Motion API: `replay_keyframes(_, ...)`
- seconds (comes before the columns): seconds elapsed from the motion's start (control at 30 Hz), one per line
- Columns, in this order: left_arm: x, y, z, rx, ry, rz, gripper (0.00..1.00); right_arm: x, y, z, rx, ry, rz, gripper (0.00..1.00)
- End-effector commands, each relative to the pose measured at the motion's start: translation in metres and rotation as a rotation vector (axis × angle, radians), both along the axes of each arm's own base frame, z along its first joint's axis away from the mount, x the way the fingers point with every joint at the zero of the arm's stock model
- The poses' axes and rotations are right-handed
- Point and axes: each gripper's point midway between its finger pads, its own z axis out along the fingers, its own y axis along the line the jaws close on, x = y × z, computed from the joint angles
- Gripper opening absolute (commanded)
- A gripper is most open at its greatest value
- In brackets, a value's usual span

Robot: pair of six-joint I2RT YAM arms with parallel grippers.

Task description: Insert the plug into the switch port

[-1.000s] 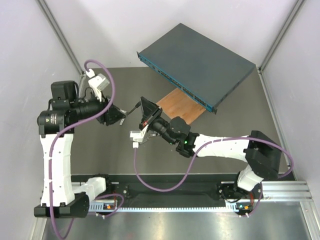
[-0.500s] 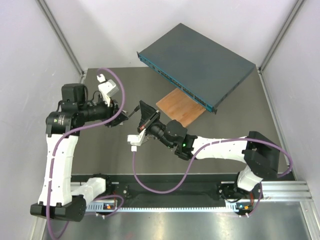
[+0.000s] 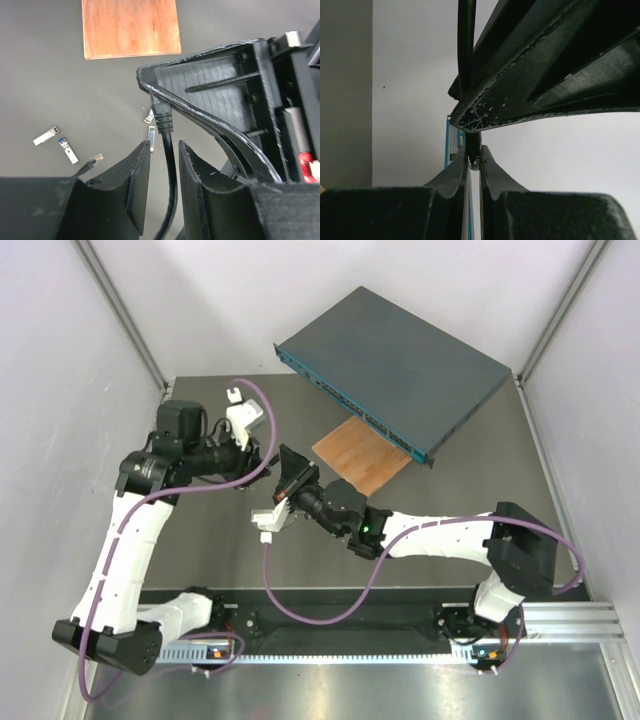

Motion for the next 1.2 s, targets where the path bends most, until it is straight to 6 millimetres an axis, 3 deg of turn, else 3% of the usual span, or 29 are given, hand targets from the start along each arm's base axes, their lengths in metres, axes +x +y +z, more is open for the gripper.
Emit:
replay_keyframes(0.0,0.015,-0.002,0.001,0.025,-0.058,0.021,0.34,-0.007,0.006,0.030,0.083,-0.008,0.007,0.00)
replay_keyframes(0.23,0.022,-0.004,-0.005,0.036,-0.060,0.049,0.25,-0.006,0.004,0.029,0.088,0.006,0.000,0.00)
replay_keyframes(0.33,0.023,-0.005,-0.006,0.032,-0.052,0.050,0.18,-0.007,0.005,0.027,0.083,0.012,0.002,0.00)
replay_keyframes(0.4,0.024,-0.006,-0.005,0.023,-0.057,0.052,0.05,-0.007,0.004,0.028,0.086,0.016,0.004,0.00)
replay_keyframes(0.5,0.025,-0.009,-0.005,0.004,-0.050,0.050,0.00,-0.007,0.003,0.032,0.105,0.022,-0.002,0.00)
replay_keyframes(0.53,0.025,-0.009,-0.005,-0.009,-0.037,0.069,0.00,-0.006,0.003,0.032,0.111,0.026,-0.012,0.07)
replay_keyframes(0.57,0.027,-0.008,-0.006,-0.014,-0.031,0.092,0.00,-0.003,0.002,0.031,0.113,0.030,-0.025,0.31)
replay_keyframes(0.63,0.032,-0.006,-0.004,-0.024,-0.031,0.132,0.00,0.002,-0.002,0.030,0.114,0.042,-0.059,0.47)
replay_keyframes(0.7,0.040,0.000,0.000,-0.009,-0.066,0.168,0.00,0.005,-0.011,0.024,0.106,0.064,-0.093,0.70)
replay_keyframes(0.77,0.046,0.004,0.006,0.004,-0.101,0.181,0.00,0.008,-0.025,0.026,0.122,0.088,-0.120,0.85)
replay_keyframes(0.83,0.053,0.004,0.012,0.017,-0.123,0.174,0.00,0.010,-0.036,0.013,0.107,0.143,-0.146,0.91)
replay_keyframes(0.9,0.064,0.006,0.011,0.039,-0.124,0.187,0.00,0.010,-0.049,0.019,0.133,0.191,-0.160,0.95)
replay_keyframes(0.93,0.069,0.006,0.017,0.048,-0.152,0.185,0.00,0.012,-0.056,0.010,0.131,0.261,-0.179,0.96)
replay_keyframes(0.97,0.075,0.007,0.022,0.051,-0.180,0.185,0.00,0.011,-0.064,0.024,0.168,0.292,-0.180,0.97)
replay_keyframes(1.13,0.108,0.005,0.047,0.076,-0.297,0.183,0.00,0.007,-0.100,0.042,0.314,0.599,-0.186,1.00)
replay_keyframes(1.17,0.114,0.005,0.048,0.086,-0.301,0.172,0.00,0.006,-0.106,0.064,0.373,0.637,-0.168,1.00)
